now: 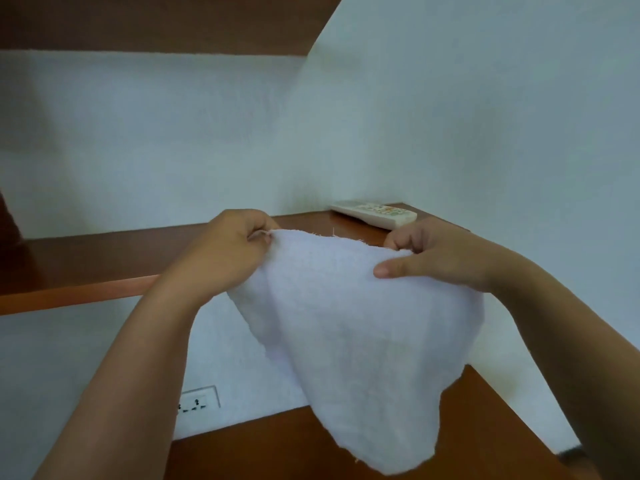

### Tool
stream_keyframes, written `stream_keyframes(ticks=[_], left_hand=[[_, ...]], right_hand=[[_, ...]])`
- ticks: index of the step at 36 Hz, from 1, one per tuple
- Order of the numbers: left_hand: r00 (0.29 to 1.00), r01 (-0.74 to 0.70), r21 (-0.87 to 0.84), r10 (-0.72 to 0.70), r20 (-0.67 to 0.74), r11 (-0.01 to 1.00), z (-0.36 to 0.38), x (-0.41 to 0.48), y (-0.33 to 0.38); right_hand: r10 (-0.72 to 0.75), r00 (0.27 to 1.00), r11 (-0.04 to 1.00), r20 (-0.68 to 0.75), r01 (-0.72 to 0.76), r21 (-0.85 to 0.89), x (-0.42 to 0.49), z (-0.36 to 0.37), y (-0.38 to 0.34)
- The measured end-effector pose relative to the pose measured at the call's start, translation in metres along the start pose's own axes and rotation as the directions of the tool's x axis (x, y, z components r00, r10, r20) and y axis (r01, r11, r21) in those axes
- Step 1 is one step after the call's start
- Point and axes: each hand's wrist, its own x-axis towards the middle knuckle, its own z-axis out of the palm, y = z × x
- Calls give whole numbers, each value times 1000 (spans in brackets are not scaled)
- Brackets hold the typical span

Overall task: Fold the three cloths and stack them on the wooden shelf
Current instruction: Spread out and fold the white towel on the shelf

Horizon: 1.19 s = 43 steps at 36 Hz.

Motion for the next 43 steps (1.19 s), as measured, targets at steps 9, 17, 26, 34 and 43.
stream_keyframes(ticks=[9, 17, 26, 34, 43], left_hand=[[975, -11, 178, 50, -217, 984, -5, -4, 2], [911, -23, 250, 123, -394, 968, -5, -18, -5], [868, -23, 280, 158, -471, 960, -9, -27, -22], [845, -86, 38, 94, -527, 996, -5, -43, -32], [975, -75, -254, 18, -220, 964, 15, -63, -28]], right_hand=[[-102, 977, 993, -187, 88, -84, 6, -11, 14], [-240, 884, 967, -400, 179, -184, 14, -14, 28], [-194, 942, 963, -275, 128, -239, 13, -9, 28], [-236, 967, 953, -99, 211, -216, 4, -8, 26], [-234, 972, 955, 32, 236, -178, -7, -6, 41]])
